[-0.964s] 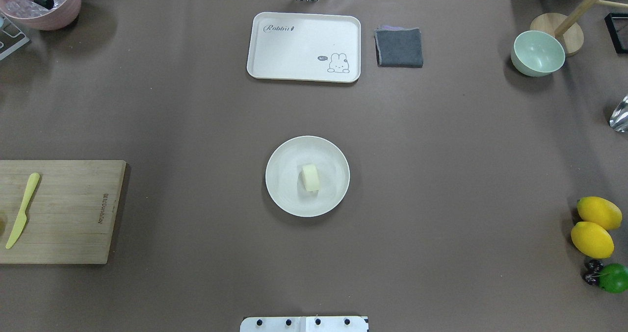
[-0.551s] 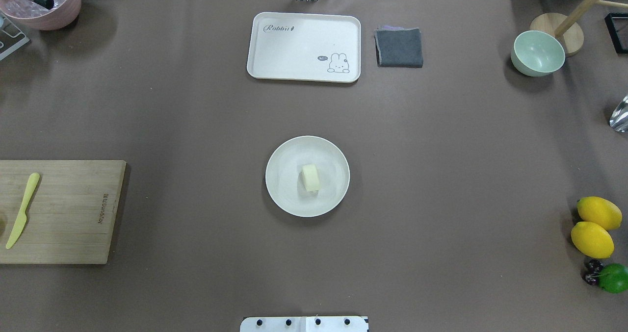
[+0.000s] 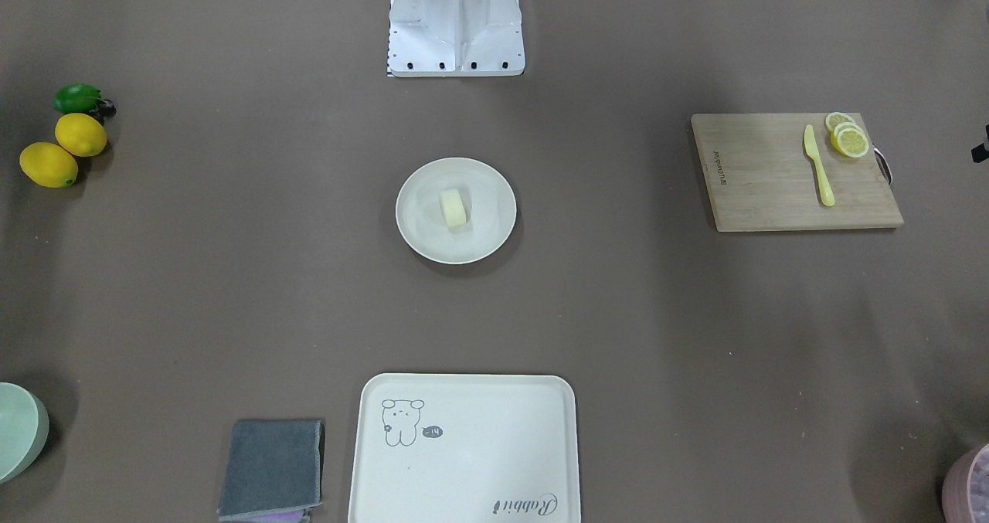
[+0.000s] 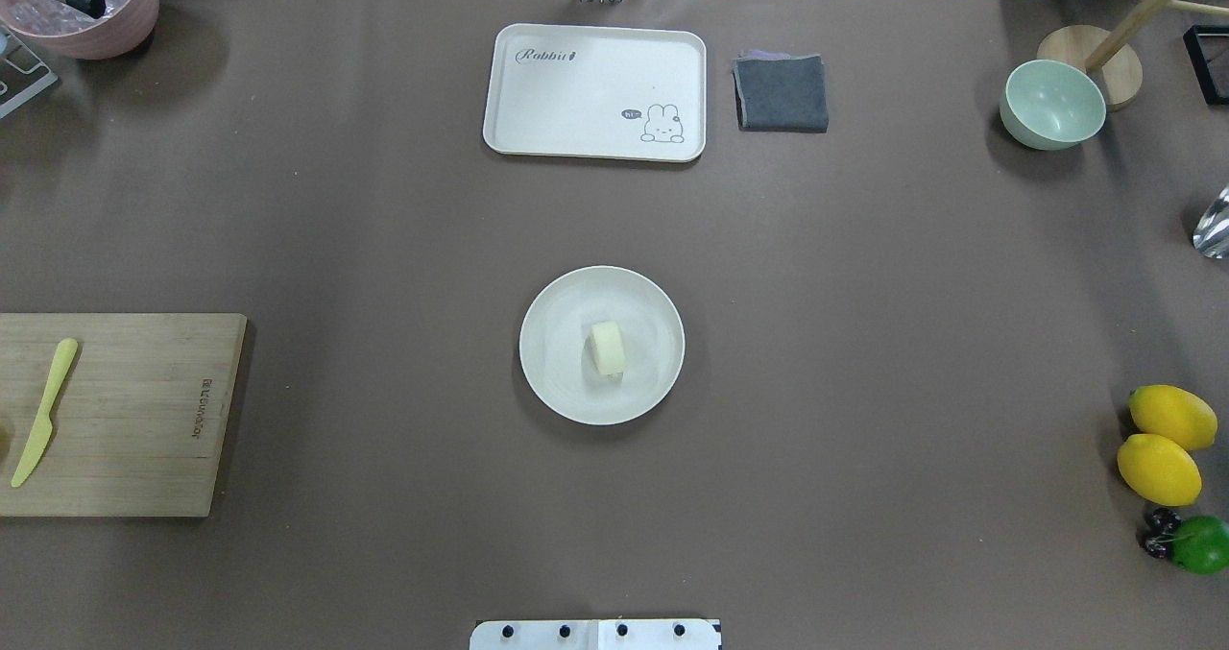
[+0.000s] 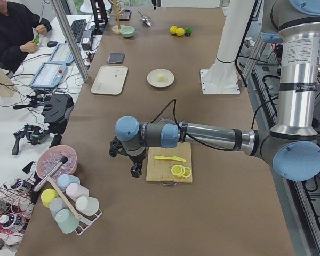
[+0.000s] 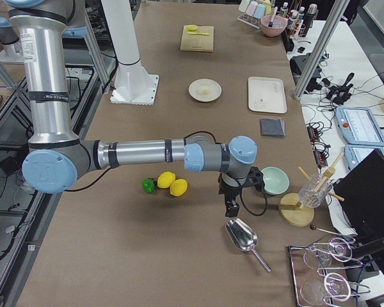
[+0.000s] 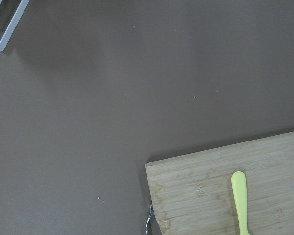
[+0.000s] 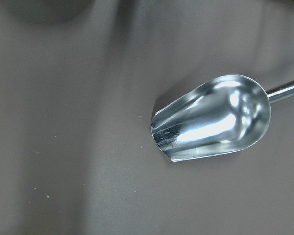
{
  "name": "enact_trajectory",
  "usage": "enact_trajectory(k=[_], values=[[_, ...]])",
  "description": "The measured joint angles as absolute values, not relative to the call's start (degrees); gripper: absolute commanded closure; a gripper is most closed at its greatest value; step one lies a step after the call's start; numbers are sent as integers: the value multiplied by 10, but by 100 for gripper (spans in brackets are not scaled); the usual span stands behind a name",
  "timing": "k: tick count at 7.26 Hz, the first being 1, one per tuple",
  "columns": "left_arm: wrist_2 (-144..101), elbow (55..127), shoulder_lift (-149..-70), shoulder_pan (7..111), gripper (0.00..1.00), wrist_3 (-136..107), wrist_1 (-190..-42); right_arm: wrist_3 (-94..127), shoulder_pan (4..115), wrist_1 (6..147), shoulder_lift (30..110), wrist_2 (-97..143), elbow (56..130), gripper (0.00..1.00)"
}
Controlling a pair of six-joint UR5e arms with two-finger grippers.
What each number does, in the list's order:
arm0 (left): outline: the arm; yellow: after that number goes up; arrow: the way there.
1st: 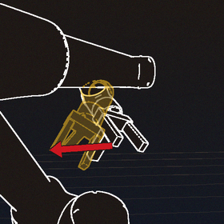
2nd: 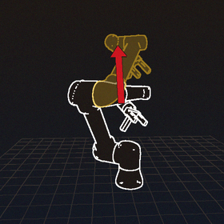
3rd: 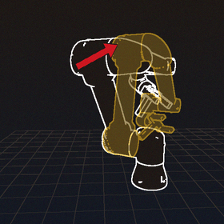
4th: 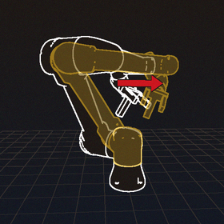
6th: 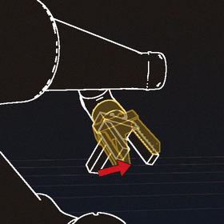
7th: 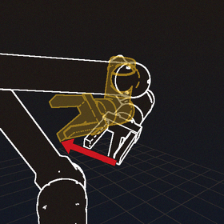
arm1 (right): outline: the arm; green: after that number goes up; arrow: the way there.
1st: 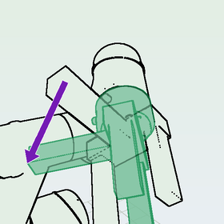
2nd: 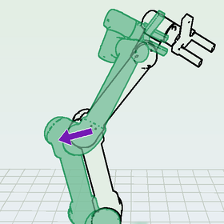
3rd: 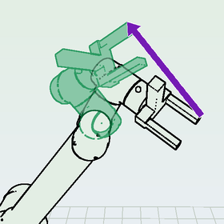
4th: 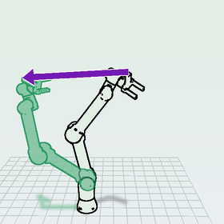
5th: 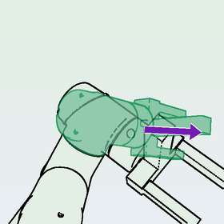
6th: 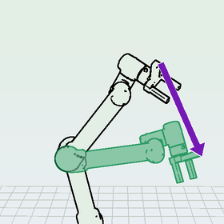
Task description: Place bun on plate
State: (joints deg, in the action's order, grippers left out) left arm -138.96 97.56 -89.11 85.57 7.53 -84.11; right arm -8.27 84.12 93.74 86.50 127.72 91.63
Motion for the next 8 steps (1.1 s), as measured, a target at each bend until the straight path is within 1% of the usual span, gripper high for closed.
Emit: enact_trajectory(k=[8], values=[[-1394, 986, -887, 863, 2, 76, -841, -82, 841, 936, 868, 1318, 921, 0]])
